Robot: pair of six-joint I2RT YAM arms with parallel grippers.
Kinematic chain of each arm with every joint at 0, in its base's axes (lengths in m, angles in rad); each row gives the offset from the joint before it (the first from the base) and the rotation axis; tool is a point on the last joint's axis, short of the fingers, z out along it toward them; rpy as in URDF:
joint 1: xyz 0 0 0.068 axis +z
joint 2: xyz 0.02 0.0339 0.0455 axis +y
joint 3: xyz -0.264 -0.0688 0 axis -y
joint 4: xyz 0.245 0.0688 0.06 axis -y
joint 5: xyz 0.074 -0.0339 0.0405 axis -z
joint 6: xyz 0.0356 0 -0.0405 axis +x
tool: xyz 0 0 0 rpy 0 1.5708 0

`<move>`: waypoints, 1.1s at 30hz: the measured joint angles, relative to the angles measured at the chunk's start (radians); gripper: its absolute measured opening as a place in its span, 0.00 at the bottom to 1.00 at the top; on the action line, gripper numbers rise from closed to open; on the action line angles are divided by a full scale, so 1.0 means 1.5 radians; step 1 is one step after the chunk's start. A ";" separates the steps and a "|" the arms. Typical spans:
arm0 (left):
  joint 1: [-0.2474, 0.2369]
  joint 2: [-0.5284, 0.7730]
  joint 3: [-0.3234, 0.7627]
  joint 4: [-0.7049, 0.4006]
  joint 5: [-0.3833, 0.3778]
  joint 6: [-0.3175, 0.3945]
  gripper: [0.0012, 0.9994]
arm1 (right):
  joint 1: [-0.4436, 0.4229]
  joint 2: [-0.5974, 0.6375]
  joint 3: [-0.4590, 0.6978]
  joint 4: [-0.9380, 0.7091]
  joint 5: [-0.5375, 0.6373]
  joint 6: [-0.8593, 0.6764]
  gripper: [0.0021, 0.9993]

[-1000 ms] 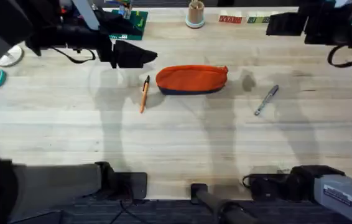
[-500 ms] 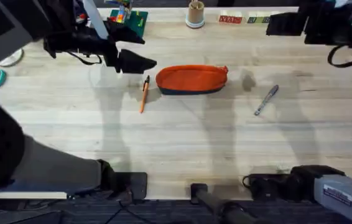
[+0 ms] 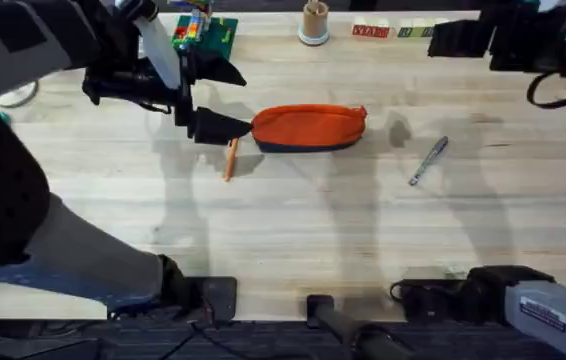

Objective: Unzip the bag, pick up the pens from the table one at a time and place them inside, then zip the bag closed.

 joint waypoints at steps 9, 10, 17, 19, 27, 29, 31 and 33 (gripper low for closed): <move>0.000 0.039 0.000 0.003 0.005 0.042 0.99 | 0.000 0.000 0.000 0.000 0.000 0.000 1.00; 0.000 0.044 0.000 0.003 0.005 0.043 0.99 | 0.000 0.000 0.000 0.000 0.000 0.000 1.00; 0.000 0.071 0.000 0.003 0.007 0.048 0.99 | 0.000 0.000 0.000 0.000 0.000 0.000 1.00; 0.000 0.075 0.000 0.004 0.006 0.048 0.99 | 0.000 0.000 0.000 0.000 0.000 0.000 1.00; -0.030 0.089 0.001 0.029 0.007 0.051 0.99 | 0.000 0.000 0.000 0.000 0.000 0.000 1.00; -0.040 0.095 0.001 0.031 0.007 0.051 0.99 | 0.000 0.000 0.000 0.000 0.000 0.000 1.00; -0.047 0.100 0.001 0.031 0.007 0.051 0.99 | 0.000 0.000 0.000 -0.003 0.000 0.000 1.00; -0.049 0.102 0.001 0.031 0.007 0.051 0.99 | 0.000 0.000 0.000 -0.005 0.000 0.000 1.00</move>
